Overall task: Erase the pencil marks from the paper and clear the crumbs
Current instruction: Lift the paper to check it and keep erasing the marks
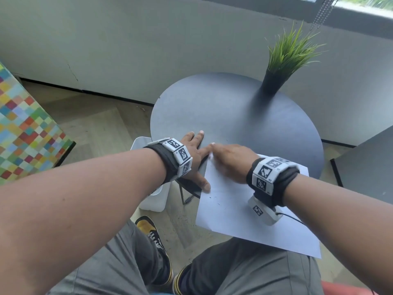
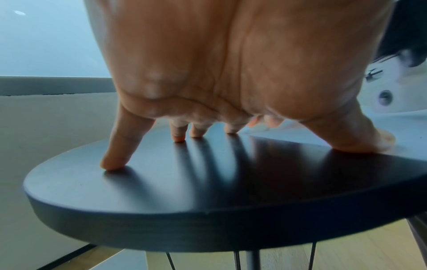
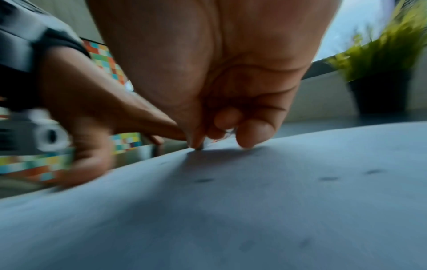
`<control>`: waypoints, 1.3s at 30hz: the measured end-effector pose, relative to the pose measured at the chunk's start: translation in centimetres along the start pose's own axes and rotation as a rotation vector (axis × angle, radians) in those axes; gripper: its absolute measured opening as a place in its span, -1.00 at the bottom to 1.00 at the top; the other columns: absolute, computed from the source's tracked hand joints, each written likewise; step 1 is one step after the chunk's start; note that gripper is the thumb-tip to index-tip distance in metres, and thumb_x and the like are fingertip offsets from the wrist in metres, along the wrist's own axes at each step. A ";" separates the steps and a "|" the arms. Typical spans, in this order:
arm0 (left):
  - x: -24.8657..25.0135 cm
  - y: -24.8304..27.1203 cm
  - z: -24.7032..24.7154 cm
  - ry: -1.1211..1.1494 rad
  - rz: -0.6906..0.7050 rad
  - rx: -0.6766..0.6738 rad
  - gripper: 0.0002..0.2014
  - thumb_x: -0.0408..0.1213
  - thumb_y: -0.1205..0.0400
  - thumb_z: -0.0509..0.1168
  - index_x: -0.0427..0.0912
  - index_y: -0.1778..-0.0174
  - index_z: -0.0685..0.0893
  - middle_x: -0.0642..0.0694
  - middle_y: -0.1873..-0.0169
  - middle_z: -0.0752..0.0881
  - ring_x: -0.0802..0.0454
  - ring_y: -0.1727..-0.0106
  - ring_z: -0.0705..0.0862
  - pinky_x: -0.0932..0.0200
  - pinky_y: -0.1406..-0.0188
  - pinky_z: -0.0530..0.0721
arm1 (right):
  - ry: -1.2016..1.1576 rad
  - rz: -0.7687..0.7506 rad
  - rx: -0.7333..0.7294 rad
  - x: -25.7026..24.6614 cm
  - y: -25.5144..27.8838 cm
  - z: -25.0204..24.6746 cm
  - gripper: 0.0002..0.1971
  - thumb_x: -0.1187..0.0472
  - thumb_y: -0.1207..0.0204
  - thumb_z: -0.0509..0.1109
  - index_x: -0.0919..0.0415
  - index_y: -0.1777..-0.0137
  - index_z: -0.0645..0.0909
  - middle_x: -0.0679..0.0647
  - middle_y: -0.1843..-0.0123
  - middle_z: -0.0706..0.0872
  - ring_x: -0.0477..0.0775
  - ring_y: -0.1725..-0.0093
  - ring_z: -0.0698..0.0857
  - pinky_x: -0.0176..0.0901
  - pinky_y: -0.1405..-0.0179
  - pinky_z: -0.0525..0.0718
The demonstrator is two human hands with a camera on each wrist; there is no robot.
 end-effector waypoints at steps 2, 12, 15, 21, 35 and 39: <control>0.1 0.0 -0.1 0.004 -0.001 -0.012 0.30 0.60 -0.20 0.37 0.20 -0.73 -0.19 -0.16 -0.73 -0.27 -0.25 -0.73 -0.18 -0.52 -0.48 0.23 | -0.042 -0.147 -0.126 -1.2 0.9 0.9 -0.77 0.17 -0.62 0.24 0.17 -0.24 0.46 0.13 -0.06 0.68 0.26 -0.03 0.65 0.01 0.09 0.58; -0.2 -1.0 0.1 -0.038 -0.005 -0.027 0.34 0.60 -0.18 0.36 0.18 -0.73 -0.24 -0.21 -0.73 -0.25 -0.31 -0.72 -0.15 -0.44 -0.56 0.15 | -0.026 -0.136 -0.102 -0.7 2.3 0.8 -0.88 0.10 -0.62 0.26 0.12 -0.03 0.45 0.06 0.11 0.63 0.20 0.13 0.58 -0.01 0.17 0.54; 0.0 -1.4 -0.5 -0.019 0.009 0.005 0.29 0.51 -0.25 0.42 0.20 -0.72 -0.26 -0.26 -0.73 -0.11 -0.33 -0.69 0.01 -0.38 -0.54 0.25 | -0.160 0.072 -0.024 0.9 1.5 0.4 -0.70 -0.12 -0.66 0.18 0.12 -0.06 0.48 0.08 0.11 0.67 0.20 0.14 0.57 -0.05 0.17 0.52; 0.4 -1.2 -0.4 0.011 -0.005 -0.033 0.16 0.55 -0.23 0.39 0.36 -0.69 -0.05 -0.24 -0.72 -0.14 -0.34 -0.69 -0.04 -0.44 -0.52 0.27 | -0.245 0.205 -0.026 1.0 0.4 0.2 -0.73 0.00 -0.67 0.20 0.18 -0.19 0.48 0.20 -0.04 0.69 0.20 0.07 0.54 -0.07 0.12 0.51; 0.6 -1.5 -0.7 -0.075 -0.020 -0.062 0.29 0.52 -0.22 0.43 0.24 -0.72 -0.20 -0.27 -0.71 -0.17 -0.38 -0.68 -0.04 -0.45 -0.54 0.26 | -0.098 0.076 -0.050 -0.1 2.2 0.0 -0.79 0.07 -0.69 0.13 0.21 -0.15 0.43 0.19 0.07 0.63 0.25 0.10 0.56 -0.04 0.20 0.48; 0.5 -1.7 -0.8 -0.084 -0.018 -0.061 0.28 0.53 -0.22 0.42 0.25 -0.71 -0.19 -0.28 -0.70 -0.12 -0.39 -0.65 0.02 -0.43 -0.52 0.30 | -0.082 0.075 -0.099 0.8 1.7 -0.3 -0.76 0.00 -0.67 0.16 0.16 -0.13 0.46 0.19 0.01 0.68 0.28 0.06 0.62 -0.03 0.15 0.56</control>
Point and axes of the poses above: each hand's wrist, its own y-axis away from the middle knuckle, its own z-axis out of the palm, x = y × z, the point moved 2 cm from there along -y, towards the middle knuckle
